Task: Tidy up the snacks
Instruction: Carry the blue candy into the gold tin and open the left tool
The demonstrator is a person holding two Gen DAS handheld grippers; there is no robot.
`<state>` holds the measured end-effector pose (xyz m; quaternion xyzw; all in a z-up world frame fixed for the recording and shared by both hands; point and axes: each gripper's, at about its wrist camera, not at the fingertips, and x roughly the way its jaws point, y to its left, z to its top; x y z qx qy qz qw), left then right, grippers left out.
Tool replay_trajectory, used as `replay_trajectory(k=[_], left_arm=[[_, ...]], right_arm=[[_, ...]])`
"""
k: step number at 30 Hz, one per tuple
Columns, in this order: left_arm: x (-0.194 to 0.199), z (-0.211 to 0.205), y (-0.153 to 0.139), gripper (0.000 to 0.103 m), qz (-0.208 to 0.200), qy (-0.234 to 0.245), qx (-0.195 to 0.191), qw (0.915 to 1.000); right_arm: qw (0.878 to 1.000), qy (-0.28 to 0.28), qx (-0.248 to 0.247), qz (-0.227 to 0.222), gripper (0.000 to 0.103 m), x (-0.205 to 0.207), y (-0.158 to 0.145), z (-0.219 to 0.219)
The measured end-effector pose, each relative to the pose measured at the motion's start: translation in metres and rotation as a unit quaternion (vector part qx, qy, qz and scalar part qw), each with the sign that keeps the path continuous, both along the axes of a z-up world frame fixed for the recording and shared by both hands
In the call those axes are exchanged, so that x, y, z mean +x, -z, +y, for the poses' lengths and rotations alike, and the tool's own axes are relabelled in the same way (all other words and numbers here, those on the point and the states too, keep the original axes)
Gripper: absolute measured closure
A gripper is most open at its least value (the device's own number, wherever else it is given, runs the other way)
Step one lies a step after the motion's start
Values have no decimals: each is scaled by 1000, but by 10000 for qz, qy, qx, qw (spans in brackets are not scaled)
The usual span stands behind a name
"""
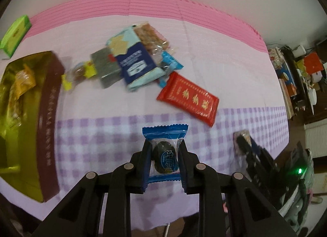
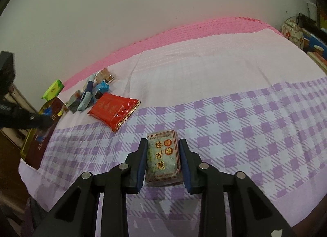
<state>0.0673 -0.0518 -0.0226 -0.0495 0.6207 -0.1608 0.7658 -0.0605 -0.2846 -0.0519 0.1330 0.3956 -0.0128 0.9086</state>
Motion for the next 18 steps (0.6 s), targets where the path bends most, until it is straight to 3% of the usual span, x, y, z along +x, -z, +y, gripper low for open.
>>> replay_trajectory(k=[9, 18], left_arm=[[-13, 60, -20, 78, -353, -387, 44, 9986], [-18, 114, -31, 78, -774, -773, 423, 9931]], right_arm=[[9997, 58, -217, 131, 75, 10, 4, 11], [9990, 107, -403, 190, 75, 15, 7, 19]])
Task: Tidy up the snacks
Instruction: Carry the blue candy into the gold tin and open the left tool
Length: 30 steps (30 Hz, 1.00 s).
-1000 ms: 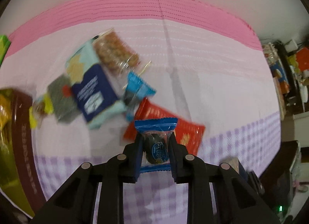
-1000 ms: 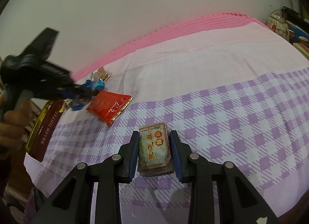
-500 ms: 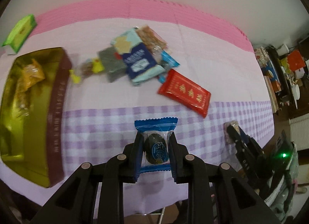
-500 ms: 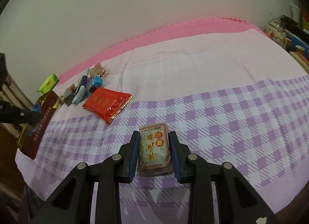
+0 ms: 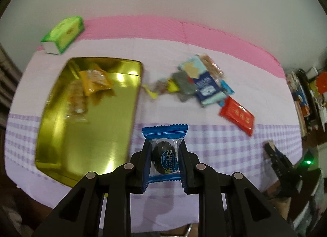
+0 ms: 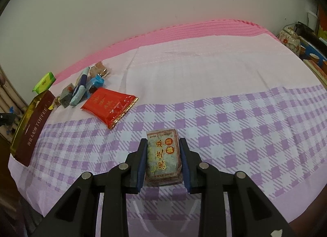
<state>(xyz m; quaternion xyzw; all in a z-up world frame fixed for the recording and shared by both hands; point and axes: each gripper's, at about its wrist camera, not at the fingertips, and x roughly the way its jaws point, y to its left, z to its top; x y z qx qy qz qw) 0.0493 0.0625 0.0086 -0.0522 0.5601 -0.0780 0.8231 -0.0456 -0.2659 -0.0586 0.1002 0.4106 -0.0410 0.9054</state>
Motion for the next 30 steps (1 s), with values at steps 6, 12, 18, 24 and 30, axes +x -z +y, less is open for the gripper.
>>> replay_trajectory(k=[6, 12, 18, 24, 30], left_arm=[[0, 26, 2, 78, -223, -212, 344, 9989], [2, 57, 16, 78, -333, -498, 686, 9958], [7, 87, 36, 78, -329, -775, 1032, 9911], [14, 110, 55, 78, -230, -922, 1255, 9875], [20, 121, 66, 78, -166, -963, 1421, 9850]], right_arm=[[10000, 9, -76, 25, 75, 1, 1, 2], [9999, 12, -160, 56, 75, 3, 0, 5], [9997, 13, -247, 89, 75, 3, 0, 6], [9994, 13, -315, 116, 75, 6, 1, 9], [9994, 10, -325, 121, 74, 6, 1, 8]])
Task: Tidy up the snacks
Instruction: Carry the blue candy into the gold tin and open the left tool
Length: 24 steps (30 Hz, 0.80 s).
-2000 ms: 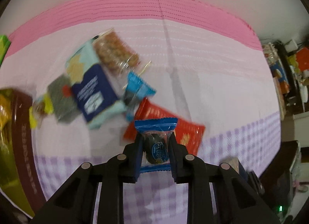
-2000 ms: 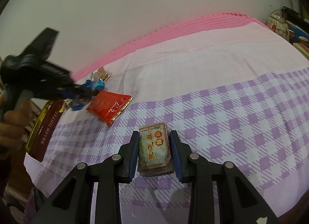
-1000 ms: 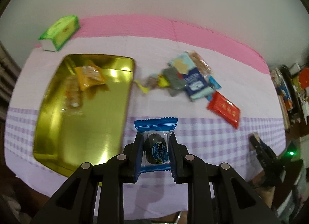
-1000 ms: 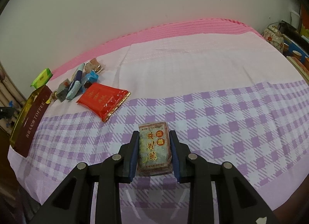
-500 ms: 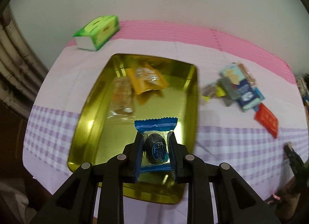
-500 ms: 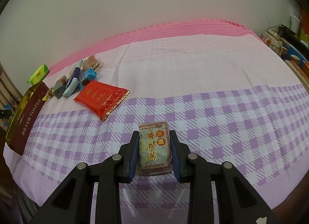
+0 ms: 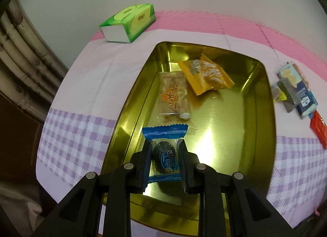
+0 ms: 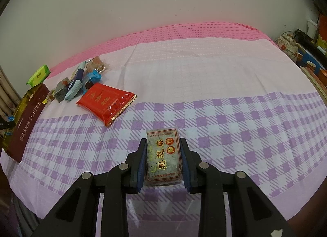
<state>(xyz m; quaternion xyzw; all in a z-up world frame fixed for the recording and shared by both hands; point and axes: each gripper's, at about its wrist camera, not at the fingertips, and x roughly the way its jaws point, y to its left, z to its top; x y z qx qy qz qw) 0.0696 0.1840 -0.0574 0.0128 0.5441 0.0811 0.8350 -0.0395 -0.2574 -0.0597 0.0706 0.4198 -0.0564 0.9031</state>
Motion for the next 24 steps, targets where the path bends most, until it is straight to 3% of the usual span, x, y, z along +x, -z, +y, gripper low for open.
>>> replay_trajectory(k=[24], left_arm=[[10, 18, 13, 75, 198, -160, 15, 9997]], right_arm=[[10000, 2, -19, 11, 74, 1, 1, 1]])
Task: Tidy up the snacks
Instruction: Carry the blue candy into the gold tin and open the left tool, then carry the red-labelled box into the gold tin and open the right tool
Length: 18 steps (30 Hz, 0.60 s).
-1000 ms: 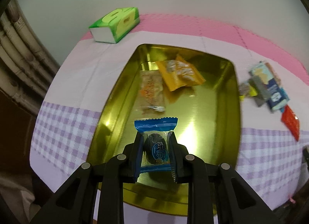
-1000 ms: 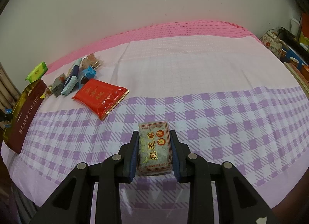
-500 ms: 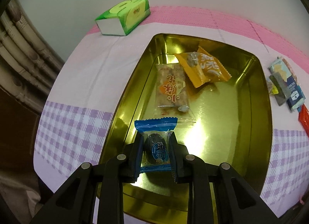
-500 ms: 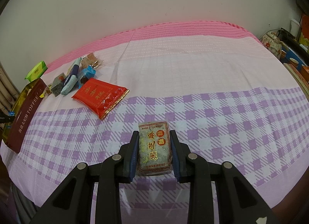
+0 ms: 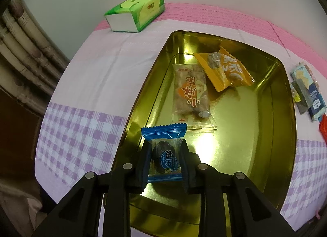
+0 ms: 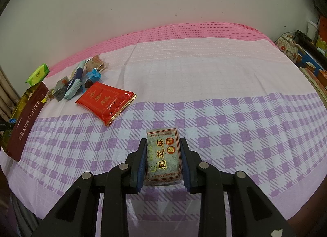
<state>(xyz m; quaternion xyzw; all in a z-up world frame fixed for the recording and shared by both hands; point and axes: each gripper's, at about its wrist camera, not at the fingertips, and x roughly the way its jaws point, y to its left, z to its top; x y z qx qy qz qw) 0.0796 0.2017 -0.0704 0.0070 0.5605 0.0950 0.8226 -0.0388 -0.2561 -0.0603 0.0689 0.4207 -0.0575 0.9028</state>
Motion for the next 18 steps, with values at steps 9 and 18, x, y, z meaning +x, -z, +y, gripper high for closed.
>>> replay_trajectory(k=[9, 18], left_arm=[[-8, 0, -18, 75, -114, -75, 33, 9999], [-51, 25, -55, 68, -372, -665, -377, 9964]], right_arm=[[10000, 3, -13, 9, 74, 1, 0, 1], [10000, -63, -52, 33, 75, -2, -4, 3]])
